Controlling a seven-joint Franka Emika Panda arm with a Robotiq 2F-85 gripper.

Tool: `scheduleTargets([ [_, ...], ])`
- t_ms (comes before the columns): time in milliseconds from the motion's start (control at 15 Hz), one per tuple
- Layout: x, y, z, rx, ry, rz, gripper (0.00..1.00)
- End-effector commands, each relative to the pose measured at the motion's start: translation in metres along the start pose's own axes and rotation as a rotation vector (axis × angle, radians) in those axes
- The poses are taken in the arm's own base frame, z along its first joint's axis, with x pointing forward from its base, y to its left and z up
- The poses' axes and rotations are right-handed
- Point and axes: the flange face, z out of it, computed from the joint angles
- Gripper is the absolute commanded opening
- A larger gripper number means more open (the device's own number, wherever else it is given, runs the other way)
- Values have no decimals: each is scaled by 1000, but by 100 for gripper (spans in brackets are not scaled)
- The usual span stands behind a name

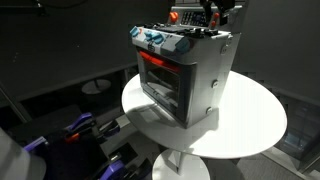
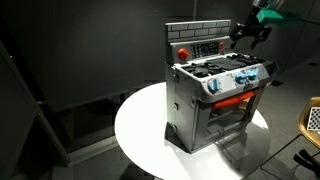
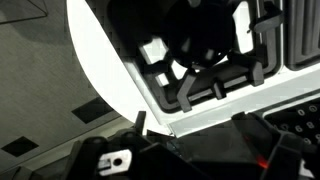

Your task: Press a button on the stove

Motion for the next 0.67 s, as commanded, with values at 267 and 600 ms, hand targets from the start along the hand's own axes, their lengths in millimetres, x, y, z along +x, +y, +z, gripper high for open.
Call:
scheduleTargets([
  [267, 22, -21, 18, -7, -27, 4, 100],
  [600, 30, -29, 24, -5, -16, -3, 100],
])
